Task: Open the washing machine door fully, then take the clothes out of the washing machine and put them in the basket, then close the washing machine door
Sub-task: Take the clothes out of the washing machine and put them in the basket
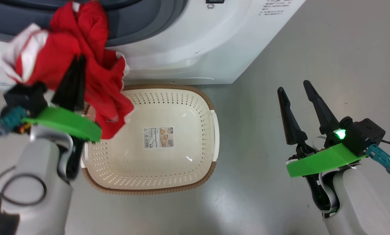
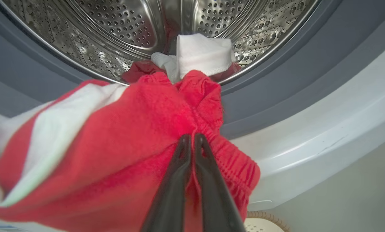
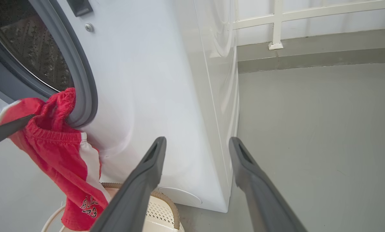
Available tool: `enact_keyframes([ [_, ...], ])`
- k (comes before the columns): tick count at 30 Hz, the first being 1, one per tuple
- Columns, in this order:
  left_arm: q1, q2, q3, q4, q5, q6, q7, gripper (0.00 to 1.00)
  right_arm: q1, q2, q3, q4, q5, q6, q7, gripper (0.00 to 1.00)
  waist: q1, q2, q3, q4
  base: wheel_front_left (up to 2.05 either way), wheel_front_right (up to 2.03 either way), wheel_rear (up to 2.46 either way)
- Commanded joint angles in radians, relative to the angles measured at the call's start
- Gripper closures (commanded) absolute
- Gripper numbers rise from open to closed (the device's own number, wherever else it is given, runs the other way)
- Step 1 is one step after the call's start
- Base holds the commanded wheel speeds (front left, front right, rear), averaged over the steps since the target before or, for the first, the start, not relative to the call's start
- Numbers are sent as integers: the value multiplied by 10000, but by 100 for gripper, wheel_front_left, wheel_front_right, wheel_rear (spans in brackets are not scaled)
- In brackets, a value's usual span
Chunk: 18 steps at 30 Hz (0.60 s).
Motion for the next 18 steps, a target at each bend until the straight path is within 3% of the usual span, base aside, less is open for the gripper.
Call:
enact_keyframes([
  [1,503,299,341,-502,96,-54,-52,100,257,22,207,-216,-31,63,-63,0,0,0,-33,3,0,0,0],
  [9,2379,63,18,-1505,-43,-54,-52,100,327,22,257,-196,-13,63,-63,0,0,0,-73,6,0,0,0],
  [18,2580,4,-839,-244,-505,-54,-53,100,174,22,350,-228,-18,63,-63,0,0,0,257,-118,0,0,0],
])
